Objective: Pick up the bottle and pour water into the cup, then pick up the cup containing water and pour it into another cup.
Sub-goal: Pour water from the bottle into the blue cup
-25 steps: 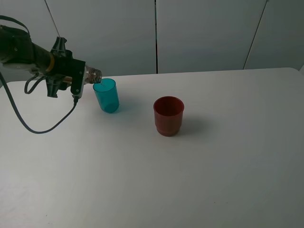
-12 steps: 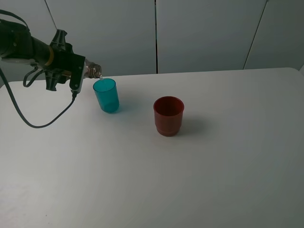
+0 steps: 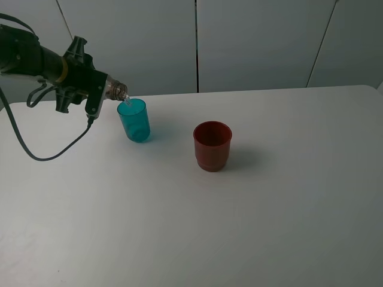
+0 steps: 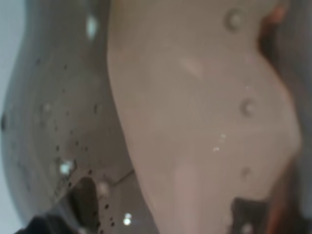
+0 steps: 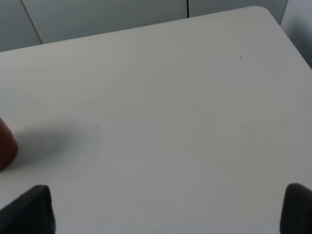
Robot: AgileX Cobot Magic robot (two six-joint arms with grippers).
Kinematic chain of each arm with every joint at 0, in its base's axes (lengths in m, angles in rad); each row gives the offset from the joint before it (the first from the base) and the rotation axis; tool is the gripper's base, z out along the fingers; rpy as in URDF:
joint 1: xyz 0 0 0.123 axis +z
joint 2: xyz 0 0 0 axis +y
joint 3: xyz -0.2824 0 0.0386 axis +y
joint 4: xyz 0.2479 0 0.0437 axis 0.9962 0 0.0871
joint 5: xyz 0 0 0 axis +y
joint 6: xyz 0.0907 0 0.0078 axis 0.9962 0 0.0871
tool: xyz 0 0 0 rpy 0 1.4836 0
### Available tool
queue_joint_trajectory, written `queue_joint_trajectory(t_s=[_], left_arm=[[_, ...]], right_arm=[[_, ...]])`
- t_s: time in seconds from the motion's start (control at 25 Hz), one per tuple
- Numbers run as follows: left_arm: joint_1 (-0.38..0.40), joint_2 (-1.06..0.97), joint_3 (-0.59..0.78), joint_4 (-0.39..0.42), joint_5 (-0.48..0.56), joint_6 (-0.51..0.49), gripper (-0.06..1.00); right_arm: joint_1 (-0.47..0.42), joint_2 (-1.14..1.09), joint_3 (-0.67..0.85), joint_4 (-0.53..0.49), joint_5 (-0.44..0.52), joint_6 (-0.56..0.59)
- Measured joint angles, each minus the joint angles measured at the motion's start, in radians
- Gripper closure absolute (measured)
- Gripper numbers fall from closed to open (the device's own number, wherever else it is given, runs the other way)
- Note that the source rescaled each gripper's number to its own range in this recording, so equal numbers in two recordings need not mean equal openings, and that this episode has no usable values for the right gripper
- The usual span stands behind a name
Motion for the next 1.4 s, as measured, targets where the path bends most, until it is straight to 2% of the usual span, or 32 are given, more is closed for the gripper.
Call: queue_joint_trajectory(t_s=[0.44,0.76,1.4], left_arm=[[0.000,0.000,0.000,0.015,0.022,0.000,0.94],[0.000,-0.010,-0.001,0.067,0.039,0.000,0.94],[0.000,-0.014,-0.001,0.117,0.044,0.002,0.94]], right_arm=[[0.000,0.000,0.000,0.000,0.000,0.001],[0.000,0.000,0.000,0.000,0.000,0.001],[0.000,0.000,0.000,0.000,0.000,0.001]])
